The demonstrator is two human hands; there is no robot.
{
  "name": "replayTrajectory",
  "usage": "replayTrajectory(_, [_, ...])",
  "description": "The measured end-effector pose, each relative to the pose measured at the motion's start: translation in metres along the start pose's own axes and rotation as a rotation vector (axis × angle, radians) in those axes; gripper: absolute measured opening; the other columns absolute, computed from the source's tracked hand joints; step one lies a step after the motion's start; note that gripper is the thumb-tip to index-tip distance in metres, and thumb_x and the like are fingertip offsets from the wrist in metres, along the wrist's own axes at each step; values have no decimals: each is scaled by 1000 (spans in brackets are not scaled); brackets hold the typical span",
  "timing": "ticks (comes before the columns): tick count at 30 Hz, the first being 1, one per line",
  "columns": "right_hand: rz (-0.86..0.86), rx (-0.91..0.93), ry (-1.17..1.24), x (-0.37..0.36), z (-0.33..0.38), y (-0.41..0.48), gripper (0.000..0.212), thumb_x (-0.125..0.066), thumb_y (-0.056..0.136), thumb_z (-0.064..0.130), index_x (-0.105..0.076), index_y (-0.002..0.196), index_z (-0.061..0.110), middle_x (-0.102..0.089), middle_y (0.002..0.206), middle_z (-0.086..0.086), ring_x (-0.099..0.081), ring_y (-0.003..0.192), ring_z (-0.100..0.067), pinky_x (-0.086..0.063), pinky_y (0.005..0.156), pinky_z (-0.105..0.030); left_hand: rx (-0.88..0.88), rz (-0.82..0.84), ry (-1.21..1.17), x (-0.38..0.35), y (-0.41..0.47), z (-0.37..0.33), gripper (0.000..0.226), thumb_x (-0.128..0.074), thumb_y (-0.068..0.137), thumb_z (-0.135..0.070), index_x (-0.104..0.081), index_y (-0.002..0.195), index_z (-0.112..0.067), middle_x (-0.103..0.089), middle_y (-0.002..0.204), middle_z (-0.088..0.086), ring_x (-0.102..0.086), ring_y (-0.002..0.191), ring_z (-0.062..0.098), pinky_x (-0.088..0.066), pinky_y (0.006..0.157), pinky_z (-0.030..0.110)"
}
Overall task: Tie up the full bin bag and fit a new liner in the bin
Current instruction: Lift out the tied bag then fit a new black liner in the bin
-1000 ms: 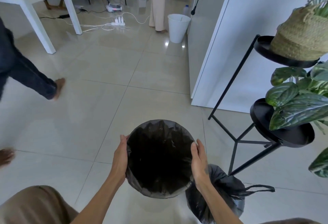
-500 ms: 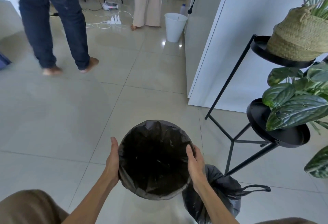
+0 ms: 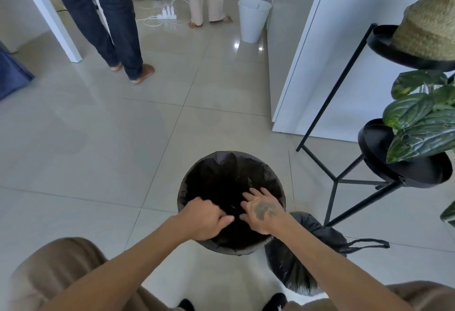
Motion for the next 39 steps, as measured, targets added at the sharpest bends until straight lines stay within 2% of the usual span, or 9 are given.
replayTrajectory(3, [243,-128,-209,-13,-14,6,66,-41,99,57,-38,152,19,-29,163,-6,-14,153,-31,-1,125,-51,76,367,111,-2,-9,2,62,-18,106,-50,-65,119,-11,-67,111,18,-61,107,36,-43,101,47])
replayTrajectory(6, [315,-111,-315,-21,-16,9,69,-47,96,58,-35,153,22,-28,163,-7,-12,153,-34,1,124,-53,81,451,165,3,-11,3,55,-19,107,-45,-60,127,-13,-64,116,19,-59,112,37,-42,104,47])
replayTrajectory(12, [165,-57,205,25,-13,37,52,-49,99,46,-48,145,22,-52,147,-9,-50,132,-32,-41,110,-46,-92,176,20,-11,4,-4,79,-10,92,-71,-68,113,-22,-70,114,3,-61,111,27,-43,101,48])
replayTrajectory(16, [233,-4,426,48,-2,75,59,-45,101,48,-38,152,20,-38,159,-4,-37,145,-26,-29,119,-39,-48,355,-294,-22,8,-41,88,-12,82,-85,-34,151,-34,-42,155,-3,-39,140,26,-37,110,51])
replayTrajectory(22, [262,-38,497,46,-5,108,67,-42,101,51,-21,159,24,-26,165,-3,-26,150,-25,-21,121,-39,52,697,-465,-29,10,-53,95,-13,68,-98,-13,151,-54,-29,163,2,-28,148,33,-24,119,49])
replayTrajectory(27, [105,0,630,56,-10,81,60,-57,97,45,-42,150,20,-53,148,-6,-52,132,-23,-39,114,-38,61,199,-488,6,5,-34,77,-13,81,-88,-49,135,-48,-67,128,-1,-61,118,27,-48,101,49])
replayTrajectory(31, [-375,-226,634,70,-41,22,34,-64,93,41,-64,120,20,-71,102,2,-65,91,-17,-55,85,-36,346,-345,-231,38,-17,20,41,-48,92,-60,-67,117,-33,-67,105,-4,-65,102,21,-52,81,34])
replayTrajectory(34, [-355,-530,438,54,-55,-29,49,-51,96,54,-48,132,21,-68,111,-7,-65,96,-27,-50,77,-35,580,-368,-232,33,-36,47,50,-50,92,-63,-56,132,-34,-71,108,-1,-67,98,26,-54,76,35])
replayTrajectory(39, [-145,-639,496,-4,-39,-66,87,-29,92,74,-10,153,15,-64,123,-16,-64,106,-37,-53,85,-46,741,-306,-283,1,-46,45,89,-39,82,-82,-25,150,-28,-71,107,6,-67,96,32,-47,68,35])
Point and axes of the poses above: each hand's wrist, its own y-axis towards the middle knuckle, its own x-axis out of the back of the hand, z = x × y, the point moved 2 cm from there along y, towards the middle knuckle
